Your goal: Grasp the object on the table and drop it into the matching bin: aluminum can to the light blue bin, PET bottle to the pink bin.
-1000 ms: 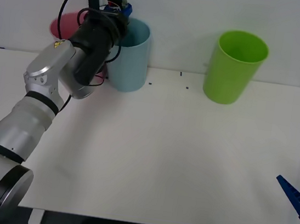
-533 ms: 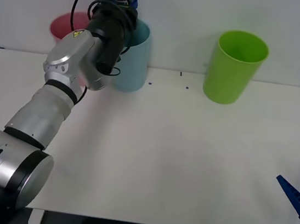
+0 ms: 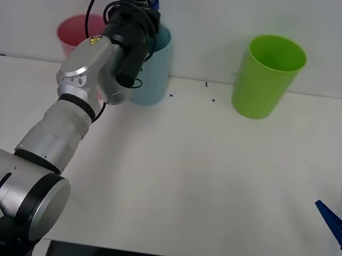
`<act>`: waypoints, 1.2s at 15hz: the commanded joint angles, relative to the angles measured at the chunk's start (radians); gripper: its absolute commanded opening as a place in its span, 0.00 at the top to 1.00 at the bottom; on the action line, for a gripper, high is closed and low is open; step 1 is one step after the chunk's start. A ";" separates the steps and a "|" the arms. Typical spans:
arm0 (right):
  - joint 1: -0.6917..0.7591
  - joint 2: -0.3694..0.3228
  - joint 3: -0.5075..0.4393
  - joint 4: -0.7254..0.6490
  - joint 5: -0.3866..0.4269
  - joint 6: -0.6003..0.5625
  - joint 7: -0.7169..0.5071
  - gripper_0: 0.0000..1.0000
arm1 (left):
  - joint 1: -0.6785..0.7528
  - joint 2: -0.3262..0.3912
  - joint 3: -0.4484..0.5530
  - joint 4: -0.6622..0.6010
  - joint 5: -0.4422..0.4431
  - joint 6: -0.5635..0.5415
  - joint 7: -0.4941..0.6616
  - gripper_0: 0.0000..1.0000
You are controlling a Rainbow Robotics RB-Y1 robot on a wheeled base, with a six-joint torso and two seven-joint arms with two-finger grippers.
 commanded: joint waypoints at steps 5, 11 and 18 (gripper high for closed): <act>0.000 0.000 0.000 0.000 0.000 0.000 0.000 0.00 | 0.000 0.000 0.001 -0.001 0.001 0.001 0.005 0.00; 0.000 0.000 0.000 0.000 0.000 0.000 0.000 0.00 | 0.010 0.008 -0.010 -0.001 0.060 -0.020 0.002 0.00; 0.000 0.000 0.000 0.000 0.000 0.000 0.000 0.00 | 0.095 0.167 -0.198 -0.116 0.339 -0.057 -0.001 0.00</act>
